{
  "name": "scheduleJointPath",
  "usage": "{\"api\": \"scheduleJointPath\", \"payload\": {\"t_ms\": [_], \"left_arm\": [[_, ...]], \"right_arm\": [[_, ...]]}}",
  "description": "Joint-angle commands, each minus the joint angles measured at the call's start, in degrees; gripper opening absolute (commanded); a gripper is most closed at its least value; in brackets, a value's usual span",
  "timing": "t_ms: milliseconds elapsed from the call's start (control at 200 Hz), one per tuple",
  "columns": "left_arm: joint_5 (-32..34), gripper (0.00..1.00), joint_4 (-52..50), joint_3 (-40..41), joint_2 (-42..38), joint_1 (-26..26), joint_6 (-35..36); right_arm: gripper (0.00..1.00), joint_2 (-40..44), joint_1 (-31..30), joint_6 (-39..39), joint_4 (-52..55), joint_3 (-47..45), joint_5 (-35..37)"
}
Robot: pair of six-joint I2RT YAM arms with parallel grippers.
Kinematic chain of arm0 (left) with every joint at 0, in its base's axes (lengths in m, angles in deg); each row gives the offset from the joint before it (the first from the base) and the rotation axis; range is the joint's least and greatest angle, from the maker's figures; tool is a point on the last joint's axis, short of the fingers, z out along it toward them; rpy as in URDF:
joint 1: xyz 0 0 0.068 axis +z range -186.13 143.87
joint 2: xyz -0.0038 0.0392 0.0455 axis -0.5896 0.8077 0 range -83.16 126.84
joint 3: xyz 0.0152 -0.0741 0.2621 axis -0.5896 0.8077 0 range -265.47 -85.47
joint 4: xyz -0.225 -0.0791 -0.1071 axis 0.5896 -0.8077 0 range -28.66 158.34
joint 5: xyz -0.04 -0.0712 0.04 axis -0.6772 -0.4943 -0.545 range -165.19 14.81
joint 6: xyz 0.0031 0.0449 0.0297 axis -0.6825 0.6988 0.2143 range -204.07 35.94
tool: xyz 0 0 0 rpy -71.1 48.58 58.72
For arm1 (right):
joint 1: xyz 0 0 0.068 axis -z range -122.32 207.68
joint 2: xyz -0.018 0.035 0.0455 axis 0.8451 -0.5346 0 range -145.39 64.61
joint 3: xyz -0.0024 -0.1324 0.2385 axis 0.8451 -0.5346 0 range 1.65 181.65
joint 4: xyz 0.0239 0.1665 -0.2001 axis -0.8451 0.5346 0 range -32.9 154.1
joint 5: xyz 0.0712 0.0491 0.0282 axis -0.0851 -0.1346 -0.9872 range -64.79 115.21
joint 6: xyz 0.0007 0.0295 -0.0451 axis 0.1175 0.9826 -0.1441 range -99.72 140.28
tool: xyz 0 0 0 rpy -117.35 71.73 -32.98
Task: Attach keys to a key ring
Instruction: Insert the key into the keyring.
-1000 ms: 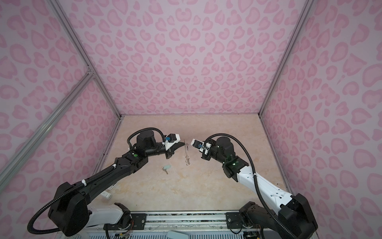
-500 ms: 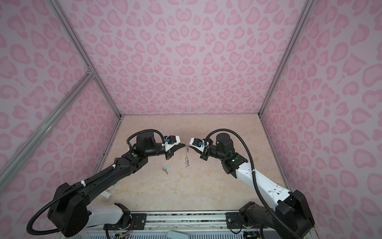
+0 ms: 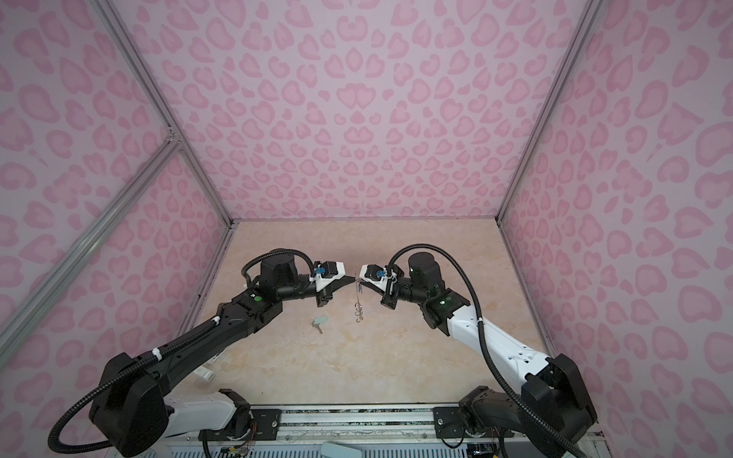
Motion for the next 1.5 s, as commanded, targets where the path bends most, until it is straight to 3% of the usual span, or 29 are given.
{"api": "scheduleJointPath", "payload": {"t_ms": [0,135,725,1095,1375,1495], "left_arm": [[-1.3,0.03,1.0,-0.5,-0.4,0.0,0.4],[-1.3,0.03,-0.7,-0.6,-0.4,0.0,0.8],[5.5,0.03,8.2,0.5,1.7,-0.8,-5.6],[6.8,0.03,12.4,2.3,2.4,-1.5,-7.8],[0.5,0.03,12.3,3.4,0.4,-0.5,-6.5],[-3.3,0.03,11.2,3.5,-0.2,-0.5,-5.5]], "right_arm": [[0.06,-0.2,-0.1,-0.4,0.7,0.3,-0.4],[0.00,0.0,-0.1,-0.7,0.9,0.2,-0.1],[0.00,-2.3,-3.7,-0.8,3.5,1.1,10.1],[0.00,-0.9,-4.5,1.7,-1.2,-0.6,9.9],[0.16,2.7,0.9,2.5,-0.6,-3.3,3.8],[0.19,3.6,2.0,-1.3,7.4,-1.1,1.4]]}}
